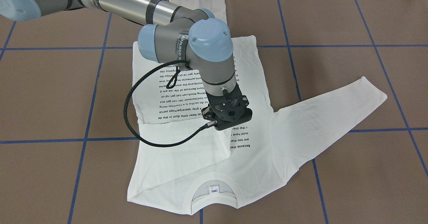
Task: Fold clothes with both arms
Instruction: 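Carry the sleeve across the shirt chest toward the opposite shoulder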
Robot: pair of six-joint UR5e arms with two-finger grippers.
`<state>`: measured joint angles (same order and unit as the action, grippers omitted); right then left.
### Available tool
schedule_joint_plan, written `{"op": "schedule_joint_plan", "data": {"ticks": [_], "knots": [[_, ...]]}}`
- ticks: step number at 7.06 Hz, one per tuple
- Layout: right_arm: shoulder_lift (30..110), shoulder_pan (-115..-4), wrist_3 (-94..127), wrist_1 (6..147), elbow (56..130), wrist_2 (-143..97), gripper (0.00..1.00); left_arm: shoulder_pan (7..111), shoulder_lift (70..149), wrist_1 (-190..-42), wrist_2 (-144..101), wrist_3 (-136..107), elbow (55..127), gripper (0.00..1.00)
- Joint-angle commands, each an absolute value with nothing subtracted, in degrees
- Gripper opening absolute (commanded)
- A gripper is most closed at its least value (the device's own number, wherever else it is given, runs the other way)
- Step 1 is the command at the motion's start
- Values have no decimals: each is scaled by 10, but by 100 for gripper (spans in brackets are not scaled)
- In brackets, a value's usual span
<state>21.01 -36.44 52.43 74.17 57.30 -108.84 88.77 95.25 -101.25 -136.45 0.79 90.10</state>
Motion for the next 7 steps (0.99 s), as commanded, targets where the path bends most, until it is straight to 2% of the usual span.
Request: {"op": "schedule_joint_plan", "data": {"ticks": [1,7], "knots": [[196,-332,525,685,517,-1053,0,888,956,-1012,-1364,8,898,100],[179,-292,533,689,538,-1037,0,888,955,-1012,-1363,8,896,100]]}}
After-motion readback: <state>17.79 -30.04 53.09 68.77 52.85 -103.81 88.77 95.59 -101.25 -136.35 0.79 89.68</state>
